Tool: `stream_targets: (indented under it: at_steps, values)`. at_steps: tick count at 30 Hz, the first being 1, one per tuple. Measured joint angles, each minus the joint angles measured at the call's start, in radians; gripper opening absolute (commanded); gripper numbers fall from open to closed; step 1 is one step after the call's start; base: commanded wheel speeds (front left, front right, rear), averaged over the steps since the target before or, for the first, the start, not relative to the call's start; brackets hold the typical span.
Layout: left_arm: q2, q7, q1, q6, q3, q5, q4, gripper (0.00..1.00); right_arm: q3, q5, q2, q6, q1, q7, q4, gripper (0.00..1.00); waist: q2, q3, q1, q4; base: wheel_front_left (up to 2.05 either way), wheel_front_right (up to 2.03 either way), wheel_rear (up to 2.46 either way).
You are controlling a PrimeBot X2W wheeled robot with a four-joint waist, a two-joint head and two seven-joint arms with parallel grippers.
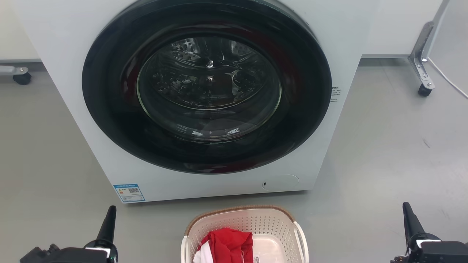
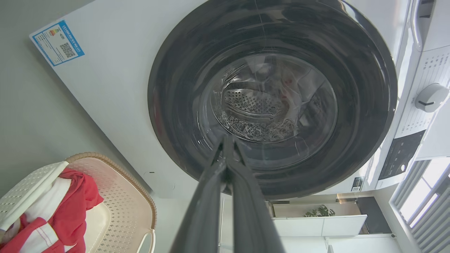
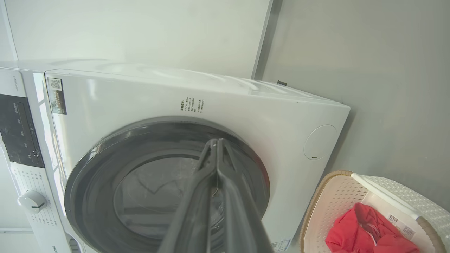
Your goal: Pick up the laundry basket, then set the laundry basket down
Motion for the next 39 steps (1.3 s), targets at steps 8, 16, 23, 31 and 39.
stream_targets:
  at_steps: [8, 16, 23, 31, 39]
  values:
    - [-0.009, 0.025, -0.019, -0.026, 0.030, -0.117, 0.019, 0.00, -0.033, 0.116, 0.013, 0.022, -0.021, 0.031, 0.023, 0.00, 0.0000, 0.002, -0.0001, -0.001, 0.00, 0.00, 0.00]
    - [-0.015, 0.034, -0.037, -0.034, 0.039, -0.163, 0.025, 0.00, -0.045, 0.160, 0.018, 0.031, -0.037, 0.043, 0.031, 0.00, 0.0000, 0.002, 0.0000, -0.001, 0.00, 0.00, 0.00]
    - [-0.015, 0.034, -0.037, -0.034, 0.039, -0.163, 0.025, 0.00, -0.045, 0.160, 0.018, 0.032, -0.036, 0.043, 0.031, 0.00, 0.0000, 0.002, 0.0000, -0.001, 0.00, 0.00, 0.00]
    - [-0.015, 0.034, -0.037, -0.034, 0.039, -0.163, 0.025, 0.00, -0.045, 0.160, 0.018, 0.032, -0.036, 0.043, 0.031, 0.00, 0.0000, 0.002, 0.0000, -0.001, 0.00, 0.00, 0.00]
    - [-0.015, 0.034, -0.037, -0.034, 0.039, -0.163, 0.025, 0.00, -0.045, 0.160, 0.018, 0.032, -0.036, 0.043, 0.031, 0.00, 0.0000, 0.002, 0.0000, -0.001, 0.00, 0.00, 0.00]
